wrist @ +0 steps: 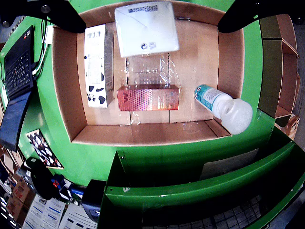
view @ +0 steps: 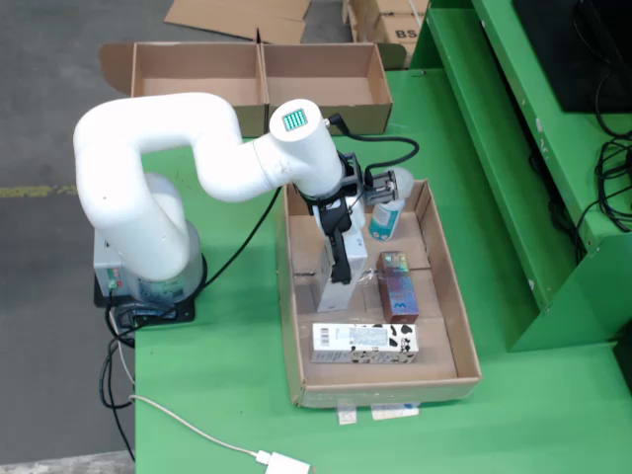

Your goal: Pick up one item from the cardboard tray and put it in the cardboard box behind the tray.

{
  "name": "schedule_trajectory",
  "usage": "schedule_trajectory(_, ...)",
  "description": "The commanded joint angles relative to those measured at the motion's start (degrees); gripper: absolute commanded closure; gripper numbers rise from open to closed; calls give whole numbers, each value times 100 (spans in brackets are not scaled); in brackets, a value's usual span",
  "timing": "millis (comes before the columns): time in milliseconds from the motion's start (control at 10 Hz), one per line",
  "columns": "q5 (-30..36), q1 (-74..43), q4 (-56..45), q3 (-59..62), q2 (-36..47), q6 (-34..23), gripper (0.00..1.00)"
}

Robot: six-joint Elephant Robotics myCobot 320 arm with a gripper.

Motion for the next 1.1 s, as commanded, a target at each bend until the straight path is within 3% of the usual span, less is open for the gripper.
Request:
schedule_trajectory(0,-55,84,61,23,215,62,0)
schedule_trajectory(300,-70,161,252,-205,185,111,0)
schedule_trajectory(400,-12,137,511,33,-361,39,0)
schedule_trajectory(1000,47,149,825,218,-935,-40,0)
